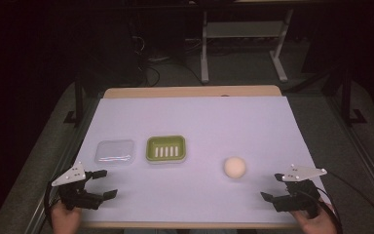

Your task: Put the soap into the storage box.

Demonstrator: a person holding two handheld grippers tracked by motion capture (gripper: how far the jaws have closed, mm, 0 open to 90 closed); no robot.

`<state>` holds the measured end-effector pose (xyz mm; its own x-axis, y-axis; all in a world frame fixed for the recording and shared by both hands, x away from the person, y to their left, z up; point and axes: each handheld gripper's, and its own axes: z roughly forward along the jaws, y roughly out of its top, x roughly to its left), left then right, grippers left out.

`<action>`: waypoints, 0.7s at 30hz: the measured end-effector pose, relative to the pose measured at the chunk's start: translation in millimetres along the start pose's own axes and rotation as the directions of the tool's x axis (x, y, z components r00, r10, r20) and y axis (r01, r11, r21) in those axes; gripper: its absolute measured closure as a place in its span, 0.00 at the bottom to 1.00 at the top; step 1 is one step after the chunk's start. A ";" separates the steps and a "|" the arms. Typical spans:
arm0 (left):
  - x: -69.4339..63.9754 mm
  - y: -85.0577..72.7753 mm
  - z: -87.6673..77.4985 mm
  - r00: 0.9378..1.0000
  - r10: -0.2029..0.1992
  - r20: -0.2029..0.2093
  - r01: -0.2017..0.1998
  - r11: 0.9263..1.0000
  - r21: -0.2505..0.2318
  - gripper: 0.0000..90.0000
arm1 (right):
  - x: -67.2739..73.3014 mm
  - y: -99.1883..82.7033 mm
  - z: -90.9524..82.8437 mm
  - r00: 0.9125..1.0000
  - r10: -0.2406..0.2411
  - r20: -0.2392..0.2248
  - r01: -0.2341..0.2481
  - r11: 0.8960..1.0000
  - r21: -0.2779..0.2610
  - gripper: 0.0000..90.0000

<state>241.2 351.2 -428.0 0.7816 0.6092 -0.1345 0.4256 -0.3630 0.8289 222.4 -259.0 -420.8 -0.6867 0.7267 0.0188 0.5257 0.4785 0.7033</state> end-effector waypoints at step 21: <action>-0.4 -1.8 -0.7 1.000 -0.010 0.001 0.010 1.000 -0.004 0.14 | -3.3 27.2 10.4 0.999 -0.021 -0.035 0.023 0.997 0.068 0.19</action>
<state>239.8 352.1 -429.1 0.7777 0.6121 -0.1432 0.4314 -0.3540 0.8298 244.1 -243.2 -409.1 -0.7145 0.6991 0.0287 0.5427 0.5278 0.6534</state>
